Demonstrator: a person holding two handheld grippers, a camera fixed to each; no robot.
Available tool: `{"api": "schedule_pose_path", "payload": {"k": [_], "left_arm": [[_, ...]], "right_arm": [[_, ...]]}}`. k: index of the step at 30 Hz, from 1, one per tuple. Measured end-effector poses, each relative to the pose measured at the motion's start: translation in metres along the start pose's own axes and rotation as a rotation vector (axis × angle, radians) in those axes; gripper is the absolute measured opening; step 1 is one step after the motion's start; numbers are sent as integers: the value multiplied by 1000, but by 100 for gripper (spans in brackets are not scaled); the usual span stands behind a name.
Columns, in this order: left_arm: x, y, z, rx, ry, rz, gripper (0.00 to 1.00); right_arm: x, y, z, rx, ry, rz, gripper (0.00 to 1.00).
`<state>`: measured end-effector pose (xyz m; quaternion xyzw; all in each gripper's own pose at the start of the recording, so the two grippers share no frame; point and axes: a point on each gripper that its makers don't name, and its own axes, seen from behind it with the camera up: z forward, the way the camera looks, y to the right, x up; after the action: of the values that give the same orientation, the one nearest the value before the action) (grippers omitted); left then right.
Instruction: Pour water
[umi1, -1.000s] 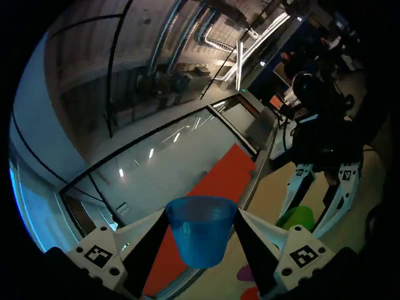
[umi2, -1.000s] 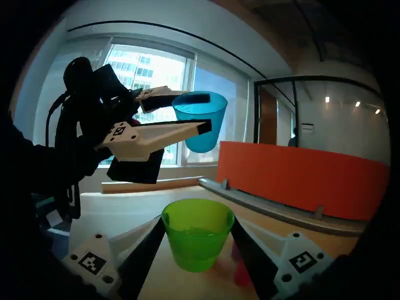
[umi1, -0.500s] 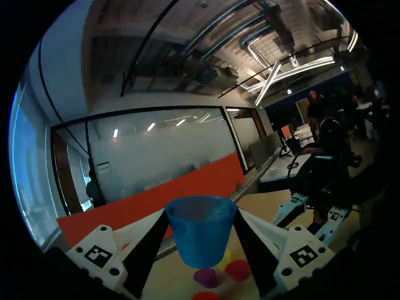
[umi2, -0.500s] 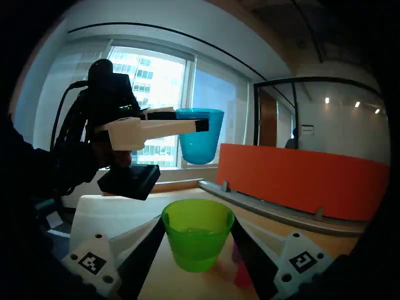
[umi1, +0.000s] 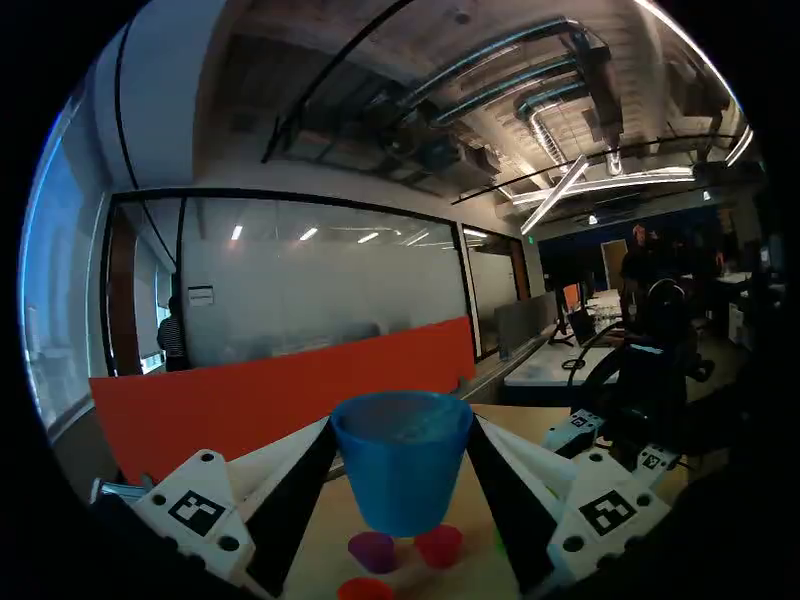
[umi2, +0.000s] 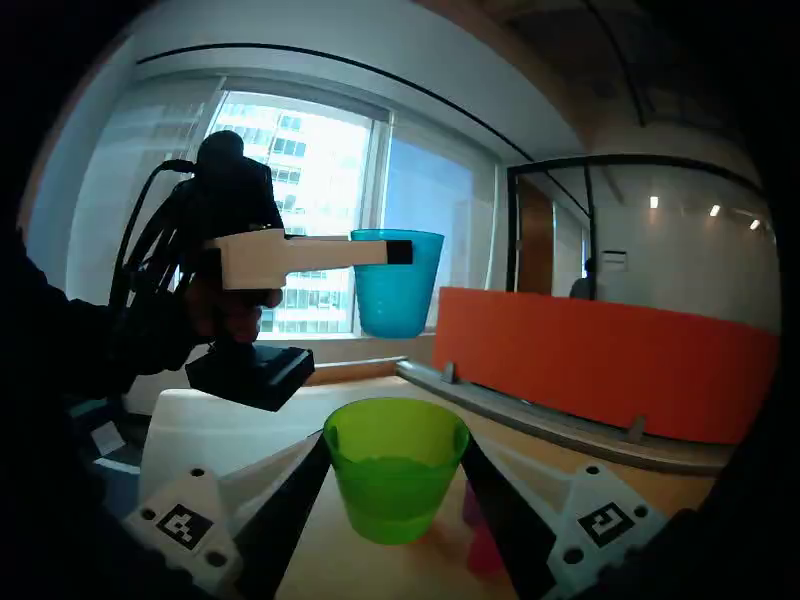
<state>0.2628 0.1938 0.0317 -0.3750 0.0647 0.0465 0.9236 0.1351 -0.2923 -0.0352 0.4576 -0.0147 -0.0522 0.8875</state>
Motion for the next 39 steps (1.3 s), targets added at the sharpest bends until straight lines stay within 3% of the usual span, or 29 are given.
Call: {"api": "schedule_pose_path", "payload": {"k": [17, 39], "left_arm": [[-43, -13, -7, 23, -83, -47, 87], [-97, -10, -20, 10, -181, -47, 88]], "right_arm": [[-3, 20, -17, -53, -24, 11, 91], [-8, 66, -53, -157, -51, 17, 91]]}}
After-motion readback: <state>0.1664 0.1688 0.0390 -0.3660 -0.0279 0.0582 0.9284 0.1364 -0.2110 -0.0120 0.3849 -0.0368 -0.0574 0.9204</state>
